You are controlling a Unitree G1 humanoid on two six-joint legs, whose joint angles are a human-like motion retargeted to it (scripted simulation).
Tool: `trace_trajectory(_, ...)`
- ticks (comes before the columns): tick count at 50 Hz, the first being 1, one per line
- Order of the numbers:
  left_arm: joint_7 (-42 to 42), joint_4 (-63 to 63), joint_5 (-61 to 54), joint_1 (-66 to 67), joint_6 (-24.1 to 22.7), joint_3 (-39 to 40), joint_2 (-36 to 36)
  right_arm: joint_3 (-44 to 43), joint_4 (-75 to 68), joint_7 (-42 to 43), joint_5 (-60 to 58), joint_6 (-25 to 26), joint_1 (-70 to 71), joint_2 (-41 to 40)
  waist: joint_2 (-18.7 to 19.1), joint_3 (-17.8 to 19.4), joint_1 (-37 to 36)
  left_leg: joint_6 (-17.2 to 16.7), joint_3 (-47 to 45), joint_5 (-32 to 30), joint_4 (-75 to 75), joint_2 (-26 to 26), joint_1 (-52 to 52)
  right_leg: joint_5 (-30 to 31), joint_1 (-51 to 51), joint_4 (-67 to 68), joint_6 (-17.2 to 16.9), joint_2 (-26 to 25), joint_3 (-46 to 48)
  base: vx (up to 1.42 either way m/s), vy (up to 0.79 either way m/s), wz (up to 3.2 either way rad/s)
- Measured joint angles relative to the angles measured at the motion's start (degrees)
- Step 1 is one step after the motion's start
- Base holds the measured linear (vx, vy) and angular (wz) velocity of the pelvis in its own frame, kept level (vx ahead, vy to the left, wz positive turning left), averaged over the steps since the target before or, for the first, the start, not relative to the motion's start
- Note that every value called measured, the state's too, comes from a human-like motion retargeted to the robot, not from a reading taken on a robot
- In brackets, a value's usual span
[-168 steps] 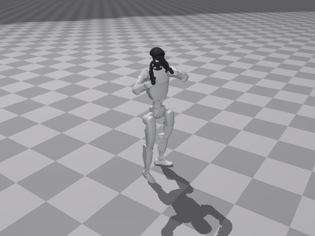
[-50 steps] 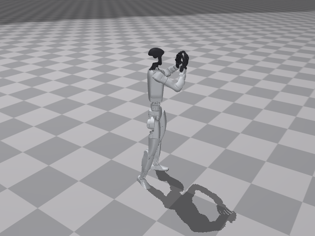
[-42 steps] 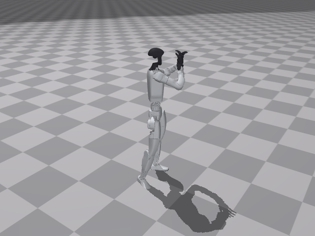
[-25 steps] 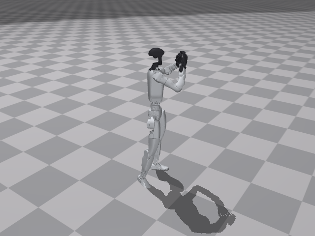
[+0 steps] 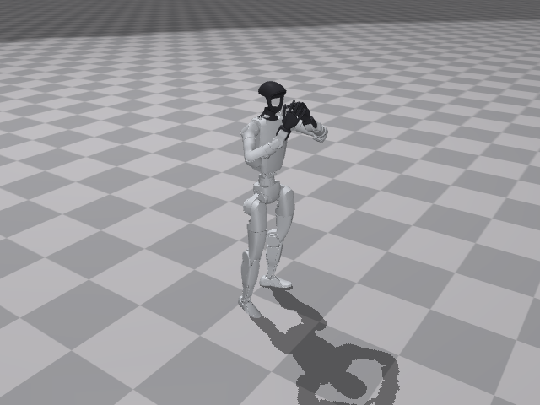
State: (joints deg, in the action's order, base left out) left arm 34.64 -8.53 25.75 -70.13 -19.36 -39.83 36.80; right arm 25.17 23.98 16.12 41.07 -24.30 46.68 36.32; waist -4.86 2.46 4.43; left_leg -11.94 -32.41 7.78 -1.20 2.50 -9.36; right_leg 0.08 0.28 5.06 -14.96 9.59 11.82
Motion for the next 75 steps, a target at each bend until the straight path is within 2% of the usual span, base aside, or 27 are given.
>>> trace_trajectory(3, 2.7, -1.7, 2.2, -0.6, 0.6, -0.6, 1.6, -0.7, -0.3, 3.2, -1.7, -2.2, -0.1, 2.2, 0.5, -0.3, 2.4, -0.1, -3.9, 0.3, 0.2, 0.6, -0.8, 1.0, -0.6, -1.4, 0.0, -1.5, -3.6, 0.02, -0.06, -1.19)
trace_trajectory(8, 6.3, 2.4, 3.0, -8.1, 2.5, -5.5, -2.8, 4.7, 2.3, 5.5, -4.2, -0.9, 4.7, 0.0, 1.3, -0.5, 5.6, 0.2, -9.3, 0.6, 0.5, 1.5, -2.3, 2.4, -1.0, -3.3, 0.0, -3.7, -8.6, 0.03, -0.07, -1.01)
trace_trajectory(12, 2.7, -0.1, 0.7, -7.8, -1.0, -4.2, -0.3, -0.2, 1.8, 4.2, -3.5, -2.4, 2.2, 2.3, 1.8, -0.7, 7.3, 0.1, -12.4, 0.6, 0.9, 2.5, -3.2, 3.2, -1.1, -4.1, 0.0, -5.4, -11.2, 0.04, -0.09, -0.71)
trace_trajectory(16, 6.5, -2.7, 2.2, -6.2, 0.7, -0.9, 1.7, -5.6, 0.8, 9.6, -5.4, -3.7, -0.9, 4.5, 2.3, -1.1, 8.0, -0.1, -14.4, 0.4, 1.1, 3.4, -3.9, 3.6, -1.0, -4.6, 0.0, -6.8, -12.8, 0.05, -0.1, -0.46)
trace_trajectory(20, 4.6, 1.0, 0.2, -9.7, 1.0, -4.5, -4.4, 1.1, 4.6, 7.1, -6.5, -0.9, 1.0, 3.1, 2.7, -2.3, 8.2, 0.0, -15.5, 0.2, 1.3, 4.2, -4.3, 3.6, -0.7, -5.3, 0.0, -7.7, -13.5, 0.06, -0.09, -0.25)
trace_trajectory(22, 6.0, 3.1, 0.9, -11.7, 0.9, -6.7, -5.7, 3.4, 5.3, 8.3, -8.0, -1.4, 1.7, 3.0, 2.9, -2.9, 8.3, 0.0, -15.7, 0.1, 1.5, 4.6, -4.3, 3.7, -0.6, -5.7, 0.0, -8.2, -13.6, 0.06, -0.09, -0.12)
trace_trajectory(25, 3.3, 3.1, 0.9, -11.4, -0.7, -6.4, -4.3, -1.2, 4.2, 10.0, -12.5, -1.1, -0.4, 4.1, 3.2, -3.1, 8.4, 0.0, -15.8, -0.1, 1.7, 5.1, -4.2, 3.8, -0.3, -6.2, 0.0, -8.7, -13.5, 0.05, -0.08, -0.04)
trace_trajectory(28, 3.3, 1.4, -0.2, -9.2, -1.0, -3.9, -1.8, -7.7, 3.7, 11.7, -10.6, -1.5, -4.6, 4.0, 3.4, -2.8, 8.2, -0.1, -15.8, -0.3, 1.7, 5.3, -4.3, 3.7, 0.1, -6.6, 0.0, -8.9, -13.5, 0.01, -0.02, 0.0)
trace_trajectory(30, 3.3, 1.6, -0.2, -8.5, -0.6, -3.8, -2.4, -8.5, 3.8, 12.2, -10.0, -1.7, -5.9, 3.2, 3.3, -2.8, 8.2, -0.1, -15.8, -0.3, 1.7, 5.4, -4.4, 3.6, 0.3, -6.7, 0.0, -9.0, -13.4, 0.0, 0.0, 0.0)
trace_trajectory(33, 3.3, 4.3, -0.8, -10.0, 0.2, -6.8, -7.1, -2.2, 6.9, 8.7, -7.0, -1.3, -5.5, 2.0, 3.2, -3.6, 7.9, 0.1, -15.6, -0.2, 1.9, 5.5, -4.4, 3.4, 0.3, -6.6, 0.0, -8.9, -13.2, 0.0, 0.0, 0.0)
trace_trajectory(35, 5.8, 5.8, 0.5, -11.1, 0.4, -8.4, -8.7, 0.3, 7.7, 9.3, -7.2, -2.4, -4.9, 1.8, 3.3, -3.9, 7.9, 0.2, -15.4, -0.2, 1.9, 5.5, -4.3, 3.2, 0.3, -6.5, 0.0, -8.8, -13.1, 0.0, 0.0, 0.0)
trace_trajectory(38, 2.7, 4.4, -1.1, -9.2, -2.1, -7.2, -7.5, -4.2, 6.3, 8.8, -10.5, -2.2, -6.9, 3.3, 3.4, -3.9, 8.0, 0.3, -15.1, -0.2, 2.0, 5.6, -4.2, 3.1, 0.3, -6.4, 0.0, -8.8, -12.9, 0.0, 0.0, 0.0)
trace_trajectory(40, 2.7, 1.8, -2.9, -7.2, -3.1, -5.2, -5.4, -8.4, 5.4, 11.6, -11.3, -3.1, -9.5, 4.3, 3.4, -3.8, 7.7, 0.2, -15.0, -0.2, 2.0, 5.6, -4.1, 3.1, 0.3, -6.4, 0.0, -8.8, -12.7, 0.0, 0.0, 0.0)
trace_trajectory(43, 5.9, 0.2, -1.5, -6.7, -2.0, -4.4, -5.0, -10.8, 4.4, 17.8, -13.1, -4.6, -11.4, 4.1, 3.5, -3.9, 7.3, 0.1, -14.8, -0.3, 1.9, 5.6, -4.0, 3.1, 0.3, -6.5, 0.0, -8.8, -12.5, 0.0, 0.0, 0.0)
trace_trajectory(48, 6.4, 4.4, -1.3, -13.3, 0.0, -9.8, -11.5, -0.3, 7.9, 12.8, -7.4, -3.0, -7.6, 2.2, 3.5, -4.2, 7.3, 0.2, -14.5, -0.3, 1.6, 5.4, -3.8, 3.0, 0.2, -6.5, 0.0, -8.6, -12.4, 0.0, 0.0, 0.0)
trace_trajectory(52, 3.9, 2.7, -0.3, -13.8, -2.2, -9.7, -6.9, -6.3, 5.7, 14.8, -11.9, -4.2, -8.5, 4.8, 3.8, -4.1, 7.7, 0.0, -14.3, -0.5, 1.3, 5.4, -3.6, 3.1, -0.2, -6.3, 0.0, -8.7, -12.2, 0.0, 0.0, 0.0)
trace_trajectory(55, 4.8, 1.9, -0.2, -12.8, -1.3, -8.3, -3.7, -11.0, 3.1, 15.2, -8.7, -4.7, -10.4, 6.1, 3.9, -3.8, 7.6, -0.1, -14.4, -0.6, 1.0, 5.3, -3.5, 3.2, -0.4, -6.3, 0.0, -8.7, -12.3, 0.0, 0.0, 0.0)
trace_trajectory(57, 3.8, 4.5, -0.2, -13.7, -0.2, -8.7, -5.2, -9.8, 2.0, 13.0, -7.0, -3.8, -9.2, 5.8, 3.8, -3.8, 7.6, -0.1, -14.5, -0.6, 0.9, 5.2, -3.5, 3.2, -0.5, -6.3, 0.0, -8.7, -12.3, 0.0, 0.0, 0.0)
trace_trajectory(60, 3.5, 10.8, -1.5, -17.3, 1.4, -11.5, -9.9, -2.0, 3.9, 8.9, -4.1, -2.3, -4.9, 4.6, 3.6, -3.9, 7.8, 0.0, -14.7, -0.6, 0.9, 5.1, -3.5, 3.2, -0.6, -6.4, 0.0, -8.6, -12.4, 0.0, 0.0, 0.0)
trace_trajectory(63, 4.8, 13.1, -1.5, -18.7, 0.8, -12.6, -9.8, -0.7, 2.4, 9.4, -4.5, -3.2, -2.2, 4.3, 3.6, -3.7, 8.4, 0.1, -14.7, -0.7, 0.9, 5.0, -3.3, 3.3, -0.8, -6.5, 0.0, -8.5, -12.3, 0.0, 0.0, 0.0)
trace_trajectory(65, 2.0, 11.7, -2.8, -17.2, -0.9, -10.8, -7.1, -4.4, 0.1, 8.5, -5.6, -2.8, -2.4, 5.4, 3.5, -3.5, 8.5, 0.0, -14.6, -0.7, 1.0, 5.0, -3.1, 3.4, -0.8, -6.6, 0.0, -8.4, -12.1, 0.0, 0.0, 0.0)
trace_trajectory(69, 5.3, 9.9, -6.3, -12.6, -0.2, -6.3, -4.3, -9.4, -4.0, 15.1, -7.6, -4.2, -3.5, 7.2, 2.8, -2.9, 7.5, -0.1, -14.0, -0.7, 1.0, 4.8, -3.0, 3.4, -0.6, -6.7, 0.0, -8.0, -11.2, -0.01, 0.0, 0.05)
trace_trajectory(73, 2.0, 13.5, -18.8, -10.8, 0.1, -7.6, -11.9, -0.9, -0.4, 13.8, -7.9, -0.9, 0.5, 3.4, 1.6, -2.7, 5.7, 0.4, -12.4, -0.6, 1.1, 4.2, -2.6, 2.9, -0.4, -6.1, 0.0, -6.9, -9.7, -0.02, 0.04, 0.35)
trace_trajectory(75, 5.6, 15.2, -23.1, -10.1, -0.5, -8.2, -15.3, 3.1, 1.4, 19.2, -13.5, -0.6, 3.3, 0.7, 1.1, -2.5, 4.6, 0.7, -11.0, -0.7, 1.2, 3.9, -2.2, 2.5, -0.4, -5.5, 0.0, -6.3, -8.5, -0.02, 0.05, 0.57)
